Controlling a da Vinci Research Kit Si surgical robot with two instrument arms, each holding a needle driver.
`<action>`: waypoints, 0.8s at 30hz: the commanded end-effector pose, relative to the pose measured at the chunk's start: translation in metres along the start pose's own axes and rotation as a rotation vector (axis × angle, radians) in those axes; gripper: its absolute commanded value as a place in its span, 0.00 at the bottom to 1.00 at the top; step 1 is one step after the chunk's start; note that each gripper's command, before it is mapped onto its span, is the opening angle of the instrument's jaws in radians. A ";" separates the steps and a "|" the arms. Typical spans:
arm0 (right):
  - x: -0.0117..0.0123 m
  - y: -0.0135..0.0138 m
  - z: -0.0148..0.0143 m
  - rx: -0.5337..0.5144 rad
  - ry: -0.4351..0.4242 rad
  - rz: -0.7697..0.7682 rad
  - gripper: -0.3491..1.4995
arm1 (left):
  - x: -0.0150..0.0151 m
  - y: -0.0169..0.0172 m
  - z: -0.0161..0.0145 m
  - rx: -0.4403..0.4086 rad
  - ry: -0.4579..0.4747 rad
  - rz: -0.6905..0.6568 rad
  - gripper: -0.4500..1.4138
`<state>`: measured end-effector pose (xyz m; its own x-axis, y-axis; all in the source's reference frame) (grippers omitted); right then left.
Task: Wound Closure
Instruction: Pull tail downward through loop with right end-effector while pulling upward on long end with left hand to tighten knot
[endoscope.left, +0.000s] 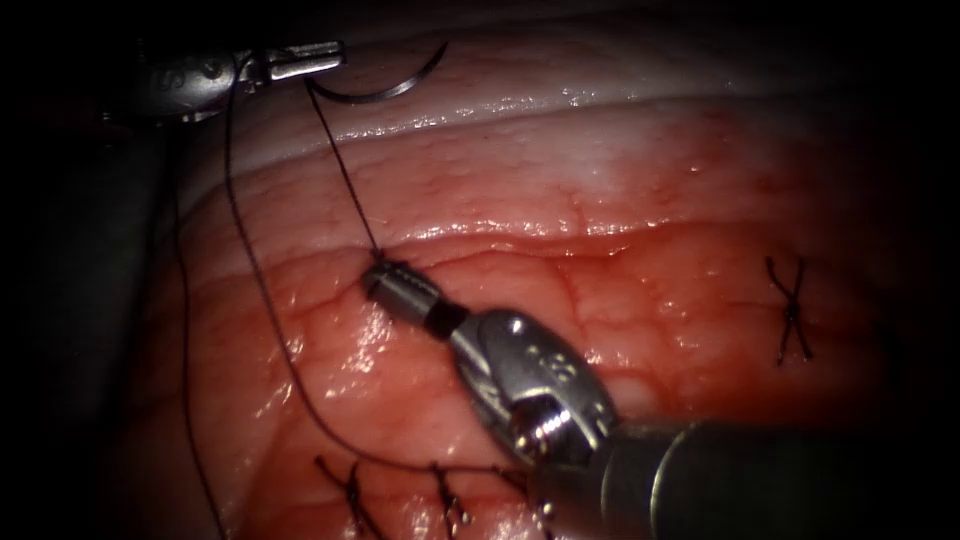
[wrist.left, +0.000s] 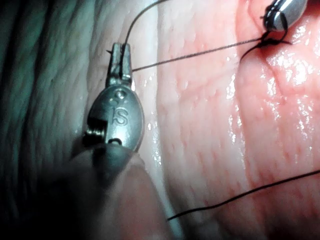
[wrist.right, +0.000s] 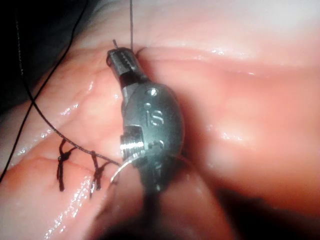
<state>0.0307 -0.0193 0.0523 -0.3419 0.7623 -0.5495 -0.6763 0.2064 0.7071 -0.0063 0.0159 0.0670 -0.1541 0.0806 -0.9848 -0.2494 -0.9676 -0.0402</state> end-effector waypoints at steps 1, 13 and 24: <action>-0.0006 -0.0003 0.0002 0.003 -0.012 -0.001 0.00 | -0.0007 -0.0008 0.0008 0.009 -0.003 0.000 0.00; -0.0010 -0.0011 -0.0008 0.009 -0.026 -0.003 0.00 | -0.0032 -0.0047 0.0016 0.049 -0.043 0.002 0.00; -0.0024 -0.0011 -0.0014 0.024 -0.057 -0.027 0.00 | -0.0050 -0.0080 0.0024 0.138 -0.052 0.018 0.00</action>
<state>0.0307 -0.0220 0.0517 -0.2828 0.7903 -0.5436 -0.6703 0.2426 0.7013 -0.0053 0.0235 0.0724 -0.2114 0.0815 -0.9740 -0.3765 -0.9264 0.0042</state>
